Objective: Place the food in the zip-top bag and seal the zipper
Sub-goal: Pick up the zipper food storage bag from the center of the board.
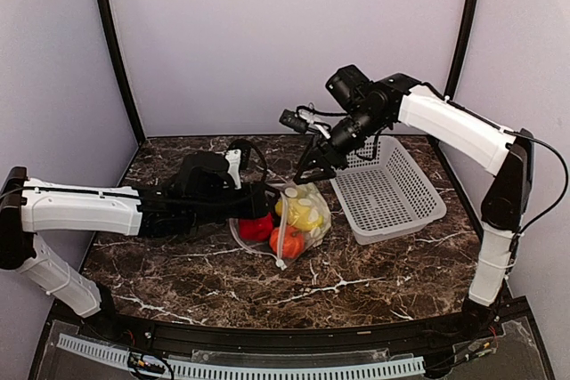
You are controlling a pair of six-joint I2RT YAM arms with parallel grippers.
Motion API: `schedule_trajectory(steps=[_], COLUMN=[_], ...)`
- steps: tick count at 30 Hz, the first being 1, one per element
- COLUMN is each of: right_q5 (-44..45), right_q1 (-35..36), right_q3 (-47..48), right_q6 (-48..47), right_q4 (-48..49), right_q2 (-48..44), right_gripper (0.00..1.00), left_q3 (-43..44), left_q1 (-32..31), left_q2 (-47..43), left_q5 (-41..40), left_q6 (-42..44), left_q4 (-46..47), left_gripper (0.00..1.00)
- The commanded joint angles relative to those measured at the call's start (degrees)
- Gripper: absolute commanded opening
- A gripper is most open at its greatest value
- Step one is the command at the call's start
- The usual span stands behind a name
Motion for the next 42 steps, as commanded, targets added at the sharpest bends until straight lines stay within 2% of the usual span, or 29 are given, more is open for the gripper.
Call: schedule_trajectory(steps=[1,5,11,19,27,32,36,42], right_q5=[2.0,5.2,4.8,14.6,15.9,13.9,14.8,15.8], right_q1=[3.4,3.7,5.0,7.2,7.4,7.5,7.5,7.5], right_q3=[-3.7,-4.4,-9.9,-10.3,-14.8,-17.6,-19.7,-22.4], right_q6=[-1.8,1.0,2.2,8.1,16.4,16.7,14.5,12.9], right_q4=[3.4,3.9,6.7,12.6,21.7,25.0,25.9,28.4], right_q2=[-1.4,-0.4,-2.7,-1.1,-1.8,-1.6,-2.4,-4.4], right_gripper=[0.59,0.6,0.62,0.68,0.71,0.7,0.64,0.42], left_q3=[3.7,7.4,8.3,7.2,7.0,5.9,5.9,6.5], left_q1=[1.6,3.5,4.0,5.1,7.0,7.2,8.1,8.9], left_q2=[0.5,4.3,4.9,4.2,4.3,3.8,4.1,5.3], left_q5=[1.4,6.0,7.4,9.8,12.0,13.2,13.2,14.6], left_q6=[3.8,4.1,3.5,3.3,-2.0,-3.6,-3.2,-3.2], left_q4=[-0.7,-2.0,-1.4,1.1,3.8,6.8,6.4,7.2], left_gripper=[0.52,0.51,0.5,0.51,0.49,0.49,0.48,0.48])
